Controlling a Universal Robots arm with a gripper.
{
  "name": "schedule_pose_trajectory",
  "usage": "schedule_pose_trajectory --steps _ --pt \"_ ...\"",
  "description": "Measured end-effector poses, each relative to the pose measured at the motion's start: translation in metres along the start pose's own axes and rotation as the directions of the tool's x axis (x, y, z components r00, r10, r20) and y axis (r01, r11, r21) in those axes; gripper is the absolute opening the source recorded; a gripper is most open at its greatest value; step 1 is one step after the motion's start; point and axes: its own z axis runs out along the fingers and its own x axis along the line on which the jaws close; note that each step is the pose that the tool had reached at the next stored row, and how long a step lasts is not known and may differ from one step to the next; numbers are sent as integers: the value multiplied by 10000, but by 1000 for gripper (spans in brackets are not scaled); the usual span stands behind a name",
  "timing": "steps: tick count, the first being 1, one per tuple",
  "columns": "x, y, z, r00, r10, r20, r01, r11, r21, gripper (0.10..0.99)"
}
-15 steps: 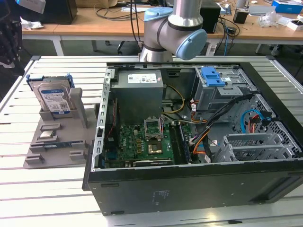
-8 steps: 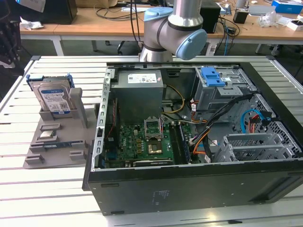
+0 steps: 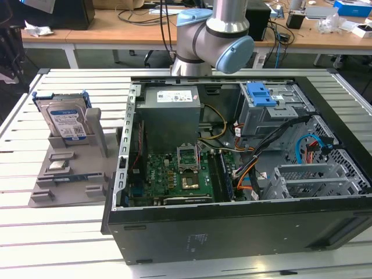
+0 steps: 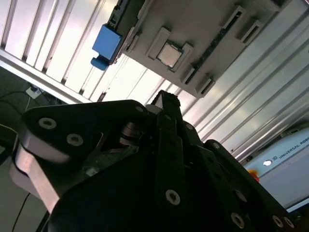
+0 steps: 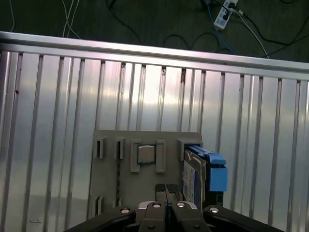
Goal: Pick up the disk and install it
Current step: 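Pick up the disk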
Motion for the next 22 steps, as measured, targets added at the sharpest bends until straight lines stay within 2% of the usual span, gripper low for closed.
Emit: schedule_pose_trajectory --steps 6,12,15,19,22 --pt "0 0 0 9985 -552 -22 552 9985 -14 106" --pt "0 0 0 9935 -1136 -46 1136 9935 -30 106" --pt "-1 0 0 9876 -1566 -62 1566 9877 -43 106" --pt "-1 0 0 9820 -1888 -73 1888 9820 -53 106" --pt "-1 0 0 9756 -2195 -85 2194 9756 -62 106"
